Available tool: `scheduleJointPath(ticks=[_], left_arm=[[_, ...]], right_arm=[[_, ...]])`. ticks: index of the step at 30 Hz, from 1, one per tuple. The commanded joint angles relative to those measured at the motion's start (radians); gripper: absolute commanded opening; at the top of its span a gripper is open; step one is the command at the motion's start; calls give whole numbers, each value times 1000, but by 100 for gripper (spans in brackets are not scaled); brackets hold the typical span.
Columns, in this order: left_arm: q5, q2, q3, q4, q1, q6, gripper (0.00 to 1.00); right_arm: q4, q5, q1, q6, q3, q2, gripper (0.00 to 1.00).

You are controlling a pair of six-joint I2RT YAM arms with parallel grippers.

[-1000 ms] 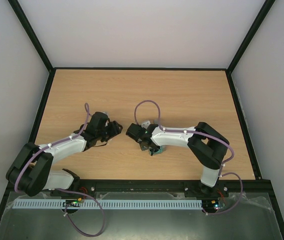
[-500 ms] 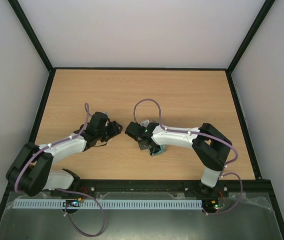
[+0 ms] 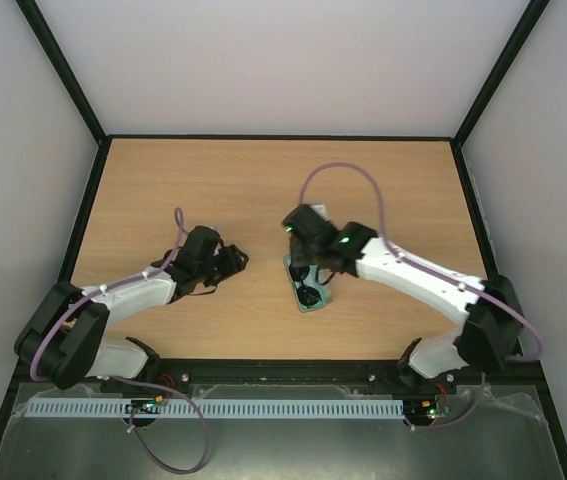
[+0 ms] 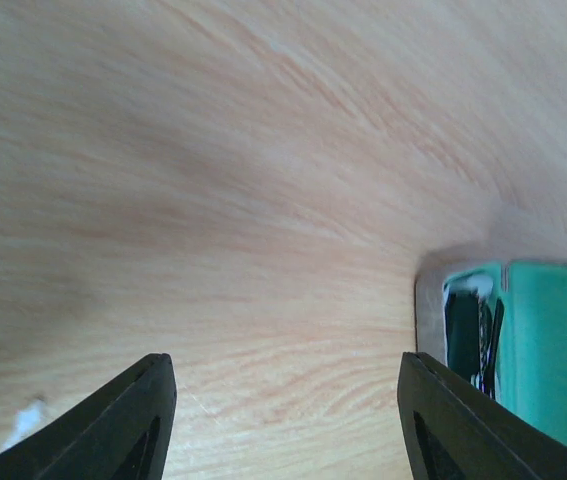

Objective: Organize the sunglasses
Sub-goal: Place the sunglasses in the sunglasses case, then close the sunglasses case at the center of the board.

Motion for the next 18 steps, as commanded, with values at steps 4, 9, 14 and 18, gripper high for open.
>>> scheduleJointPath(ticks=[4,9,14,18], left_arm=[[-4,76,-16,53,-140,-38,55],[-12,169,-18,101,-258,-79,44],[-13,248,6,124,-311,-97,39],[-2,325,62,134,-329,-97,33]], right_arm=[[133,-248,-312,-86,-192,-214,40],[213,-370,-418,-97,-303,-268,32],[278,-457,-455,-95,-389,-275,24],[342,-526,-460,-84,-446,-278,13]])
